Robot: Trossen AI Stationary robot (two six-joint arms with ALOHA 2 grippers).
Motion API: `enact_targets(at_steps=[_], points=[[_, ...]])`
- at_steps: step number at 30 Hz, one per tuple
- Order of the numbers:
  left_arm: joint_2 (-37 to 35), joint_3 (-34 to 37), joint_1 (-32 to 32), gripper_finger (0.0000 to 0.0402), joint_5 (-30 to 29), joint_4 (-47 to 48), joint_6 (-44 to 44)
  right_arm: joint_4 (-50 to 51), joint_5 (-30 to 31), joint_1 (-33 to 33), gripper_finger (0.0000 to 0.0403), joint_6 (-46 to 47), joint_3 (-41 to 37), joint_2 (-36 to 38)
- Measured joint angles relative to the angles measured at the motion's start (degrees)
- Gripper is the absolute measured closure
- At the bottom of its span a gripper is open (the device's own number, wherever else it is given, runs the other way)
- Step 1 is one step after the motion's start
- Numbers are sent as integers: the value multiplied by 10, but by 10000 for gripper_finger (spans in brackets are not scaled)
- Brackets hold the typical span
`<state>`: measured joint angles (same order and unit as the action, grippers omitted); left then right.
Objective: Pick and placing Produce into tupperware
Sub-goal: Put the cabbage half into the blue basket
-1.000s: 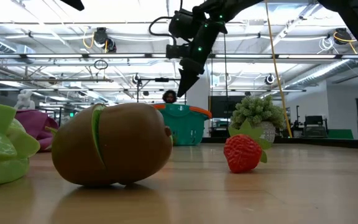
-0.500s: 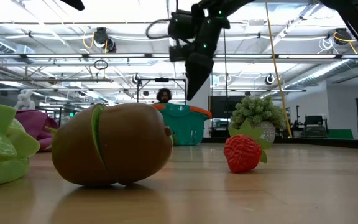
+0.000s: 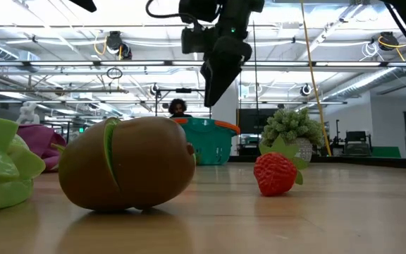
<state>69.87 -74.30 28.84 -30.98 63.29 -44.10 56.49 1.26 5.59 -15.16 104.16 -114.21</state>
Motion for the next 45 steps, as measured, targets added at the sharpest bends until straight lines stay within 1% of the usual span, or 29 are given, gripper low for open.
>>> enact_targets(at_steps=[6, 12, 18, 25, 30, 34, 38, 42, 45], points=[[0, 0, 0, 78, 0, 0, 0, -45, -1, -35, 211, 37, -52, 0], [0, 0, 0, 78, 1, 0, 3, -113, 0, -39, 211, 65, -116, -1], [0, 0, 0, 78, 0, 0, 4, -162, 0, -39, 203, 69, -119, -1], [0, 0, 0, 78, 0, 1, 6, -177, 1, -38, 157, 87, -119, 0], [0, 0, 0, 78, -2, 14, 39, -183, 2, -38, 128, 95, -119, 0], [0, 0, 0, 78, -7, 49, 53, -195, 2, -38, 117, 142, -119, 0], [0, 0, 0, 78, -19, 82, 43, -218, 1, -43, 115, 199, -119, 0], [0, 0, 0, 78, -21, 93, 39, -220, 0, -56, 116, 226, -119, 0], [0, 0, 0, 78, -17, 97, 39, -220, 0, -67, 116, 265, -119, 0]])
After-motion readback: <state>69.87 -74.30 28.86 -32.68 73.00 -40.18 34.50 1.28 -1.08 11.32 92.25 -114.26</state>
